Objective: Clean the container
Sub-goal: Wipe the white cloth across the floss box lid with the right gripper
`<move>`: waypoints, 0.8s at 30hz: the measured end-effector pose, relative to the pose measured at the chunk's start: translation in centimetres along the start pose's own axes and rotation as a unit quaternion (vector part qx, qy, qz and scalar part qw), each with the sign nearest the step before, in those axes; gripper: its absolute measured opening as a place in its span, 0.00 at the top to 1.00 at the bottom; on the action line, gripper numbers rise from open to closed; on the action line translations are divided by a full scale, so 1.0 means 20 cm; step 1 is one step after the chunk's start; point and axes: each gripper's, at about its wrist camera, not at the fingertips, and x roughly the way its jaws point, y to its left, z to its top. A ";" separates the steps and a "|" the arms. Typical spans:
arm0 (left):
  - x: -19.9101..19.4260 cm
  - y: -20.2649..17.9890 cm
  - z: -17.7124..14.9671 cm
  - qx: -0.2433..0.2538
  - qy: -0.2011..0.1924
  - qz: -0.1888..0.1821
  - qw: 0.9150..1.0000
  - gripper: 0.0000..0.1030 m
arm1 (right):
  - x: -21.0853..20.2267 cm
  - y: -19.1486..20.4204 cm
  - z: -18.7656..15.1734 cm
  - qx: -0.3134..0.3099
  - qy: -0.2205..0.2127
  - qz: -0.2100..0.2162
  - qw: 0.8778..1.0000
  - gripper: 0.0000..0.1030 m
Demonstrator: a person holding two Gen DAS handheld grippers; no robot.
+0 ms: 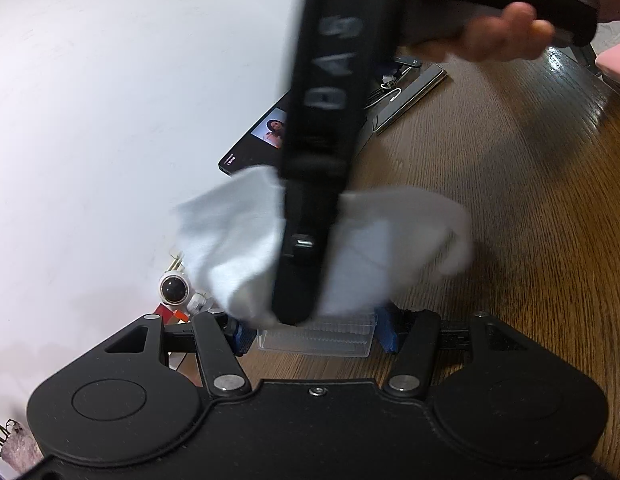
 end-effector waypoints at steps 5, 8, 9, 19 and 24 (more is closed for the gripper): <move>0.00 0.00 0.01 -0.001 0.001 -0.001 1.000 0.45 | 0.02 0.00 -0.05 -0.002 0.023 -0.004 1.000 0.90; 0.00 0.00 0.01 -0.001 0.001 -0.001 1.000 0.45 | 0.02 -0.01 -0.10 0.001 0.038 -0.002 0.999 0.90; 0.00 0.00 0.02 -0.001 0.000 -0.001 1.000 0.45 | 0.02 -0.01 -0.10 0.003 0.037 -0.003 0.999 0.91; 0.00 -0.01 0.05 -0.001 0.001 -0.001 1.000 0.45 | 0.03 -0.20 -0.03 0.042 0.006 -0.073 0.996 0.90; -0.01 -0.02 0.07 -0.001 0.001 -0.001 1.000 0.45 | 0.03 -0.14 -0.07 0.036 0.007 -0.050 0.998 0.90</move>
